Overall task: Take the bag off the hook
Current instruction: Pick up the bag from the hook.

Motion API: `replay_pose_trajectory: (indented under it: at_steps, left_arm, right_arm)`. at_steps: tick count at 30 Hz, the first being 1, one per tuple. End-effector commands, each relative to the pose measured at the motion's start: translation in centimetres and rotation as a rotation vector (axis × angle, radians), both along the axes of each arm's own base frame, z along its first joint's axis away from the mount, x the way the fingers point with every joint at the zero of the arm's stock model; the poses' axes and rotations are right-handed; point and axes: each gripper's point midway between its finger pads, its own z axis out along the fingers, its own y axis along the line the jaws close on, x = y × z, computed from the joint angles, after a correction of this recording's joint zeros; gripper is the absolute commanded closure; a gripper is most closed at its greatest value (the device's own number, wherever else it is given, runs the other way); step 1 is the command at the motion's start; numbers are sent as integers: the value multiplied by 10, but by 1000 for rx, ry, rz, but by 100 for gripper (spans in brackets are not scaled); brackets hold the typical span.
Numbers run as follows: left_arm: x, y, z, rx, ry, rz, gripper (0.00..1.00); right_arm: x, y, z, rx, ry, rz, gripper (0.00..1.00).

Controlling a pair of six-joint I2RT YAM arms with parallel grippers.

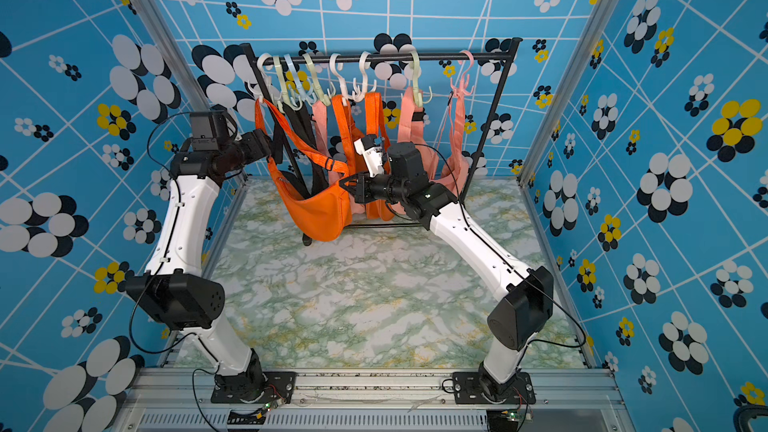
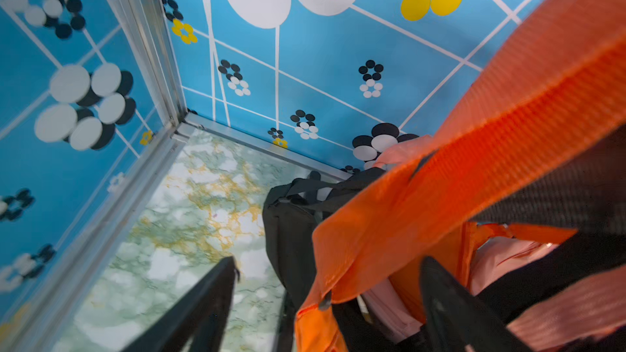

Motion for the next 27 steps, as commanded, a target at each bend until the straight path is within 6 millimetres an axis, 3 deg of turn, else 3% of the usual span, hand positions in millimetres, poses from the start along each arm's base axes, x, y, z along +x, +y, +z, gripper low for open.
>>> replay_pose_trajectory:
  at_steps: [1,8,12,17,27]
  left_arm:
    - [5,-12,10,8,0,-48,68]
    - [13,-16,19,15,-29,-67,100]
    - [8,-26,33,1,-59,-121,100]
    - [-12,-37,79,37,-166,-161,100]
    - [-64,-57,168,28,-403,-267,100]
  right_arm:
    - [-8,-9,19,31,-24,4,100]
    - [-9,-14,21,20,-34,-3,100]
    - [-11,-16,24,16,-43,-3,100]
    - [-14,-17,35,31,-63,1,100]
    - [-21,-18,94,175,-168,17,100]
